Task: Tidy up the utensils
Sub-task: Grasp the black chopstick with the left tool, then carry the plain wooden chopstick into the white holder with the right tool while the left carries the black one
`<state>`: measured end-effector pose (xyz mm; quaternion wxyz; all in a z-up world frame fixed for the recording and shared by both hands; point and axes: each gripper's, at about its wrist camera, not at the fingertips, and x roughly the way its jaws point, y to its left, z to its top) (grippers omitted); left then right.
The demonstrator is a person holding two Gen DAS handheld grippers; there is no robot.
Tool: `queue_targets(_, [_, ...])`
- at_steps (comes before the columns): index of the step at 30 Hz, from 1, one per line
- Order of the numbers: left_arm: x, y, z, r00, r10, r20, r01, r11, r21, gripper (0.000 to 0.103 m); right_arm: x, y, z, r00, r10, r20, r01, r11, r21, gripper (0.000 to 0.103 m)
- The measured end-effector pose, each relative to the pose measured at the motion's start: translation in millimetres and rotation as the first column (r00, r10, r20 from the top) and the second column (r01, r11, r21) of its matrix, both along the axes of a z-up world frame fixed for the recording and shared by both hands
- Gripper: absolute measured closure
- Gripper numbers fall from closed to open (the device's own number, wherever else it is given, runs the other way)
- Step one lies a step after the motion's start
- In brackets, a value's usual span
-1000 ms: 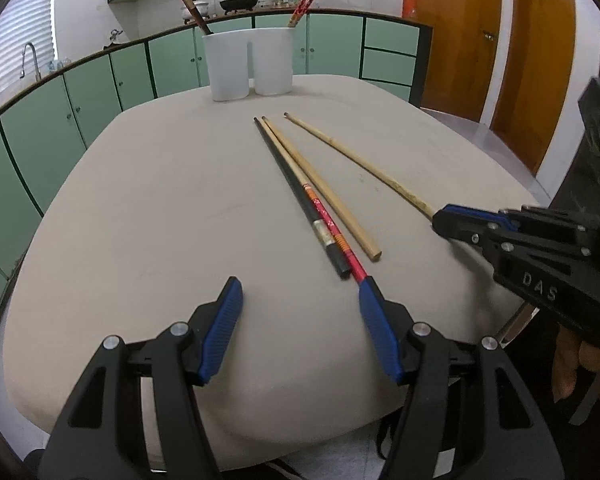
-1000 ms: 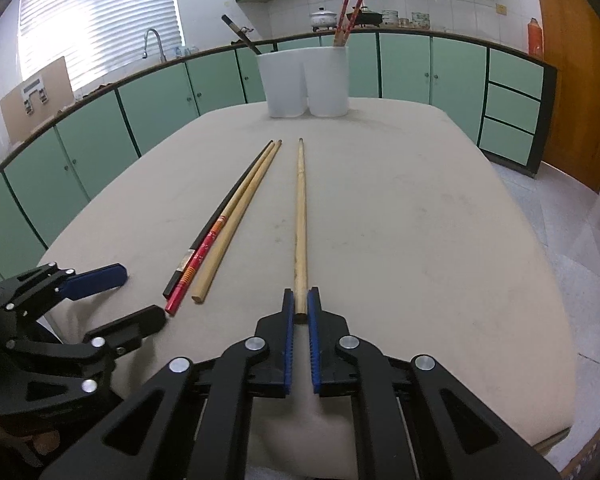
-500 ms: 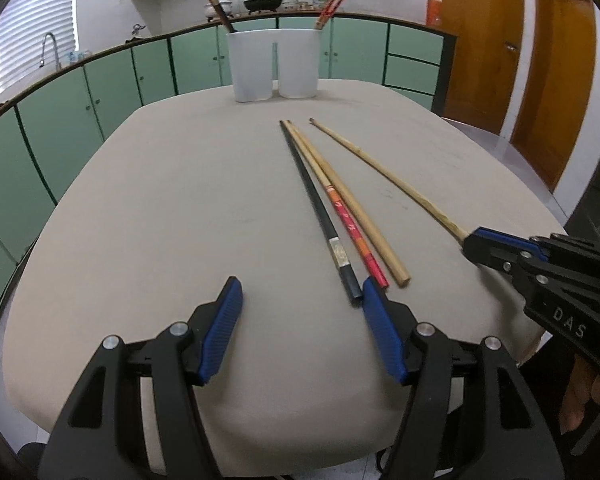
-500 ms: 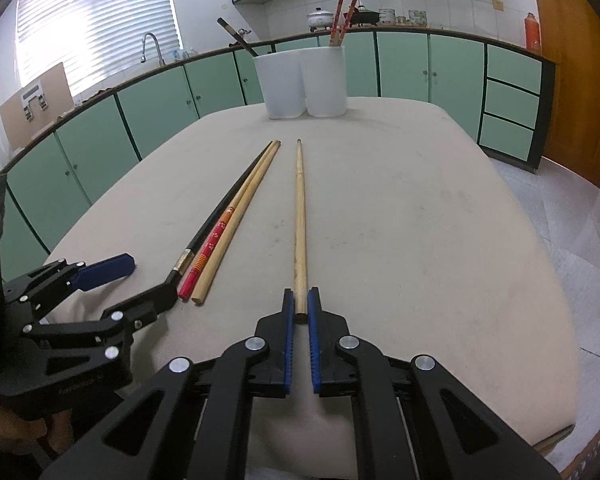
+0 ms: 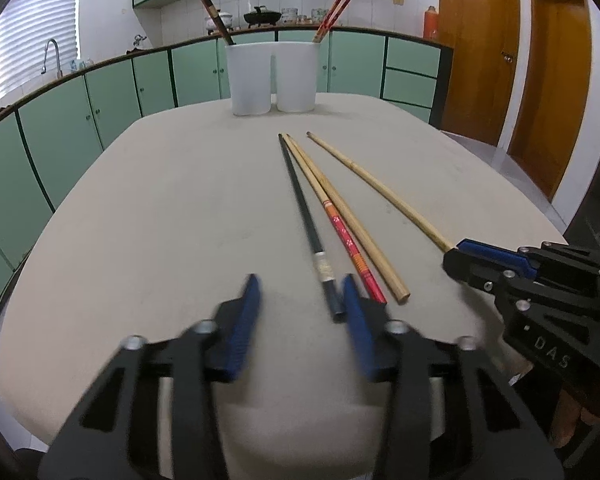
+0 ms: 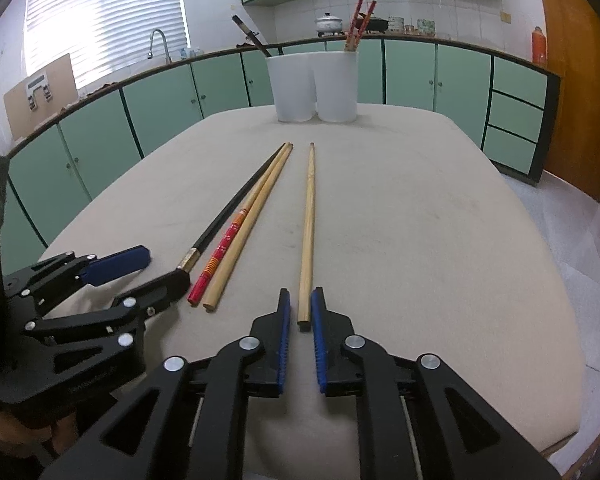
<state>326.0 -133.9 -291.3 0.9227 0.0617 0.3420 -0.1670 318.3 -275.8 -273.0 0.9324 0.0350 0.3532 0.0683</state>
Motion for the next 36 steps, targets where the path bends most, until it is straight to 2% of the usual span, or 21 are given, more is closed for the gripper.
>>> queue_targets(2, [0,0,0,1.0,0.0,0.008,0.0,1.0,-0.009,0.092,0,2,0,1.0,-0.001,0.004,0.001,1.0,-0.016,0.092])
queue_targets(3, [0,1,1,1.0,0.003,0.011,-0.003,1.0,-0.012,0.096,-2,4,0,1.0,-0.002,0.009,0.002,1.0,-0.031,0.092])
queue_targets(6, [-2,7,3,0.999,0.036,0.019,-0.035,0.999,-0.026,0.097,-6,8,1,1.0,-0.009,0.02,0.01,0.999,-0.045,0.096])
queue_targets(10, [-5,12,3,0.999,0.052,0.012,-0.051,0.998,-0.033,0.097,-6,9,0,1.0,-0.009,0.019,0.01,0.999,-0.042,0.094])
queue_targets(16, [-1,10,1,0.999,0.028,0.019,-0.028,0.999,-0.024,0.09,-5,10,1,1.0,-0.007,0.018,0.007,0.999,-0.046,0.093])
queue_targets(18, [0,11,0,1.0,0.018,0.017,-0.017,0.999,-0.033,0.092,-4,10,1,1.0,-0.004,0.015,0.005,0.999,-0.049,0.093])
queue_targets(19, [2,11,0,1.0,0.01,0.013,-0.01,0.999,-0.039,0.096,-3,10,1,1.0,-0.004,0.015,0.005,0.999,-0.051,0.094])
queue_targets(25, [3,14,3,1.0,-0.008,-0.008,0.007,0.996,-0.089,0.097,-3,9,3,1.0,-0.004,0.007,0.005,0.999,-0.035,0.096])
queue_targets(31, [-9,19,23,0.999,-0.001,-0.043,-0.003,0.995,-0.105,0.097,-16,7,22,1.0,-0.007,0.011,0.007,1.0,-0.006,0.096])
queue_targets(36, [-27,39,58,0.997,0.017,-0.074,-0.027,0.99,-0.137,0.097,-37,2,57,1.0,0.002,0.01,-0.002,1.0,0.009,0.096])
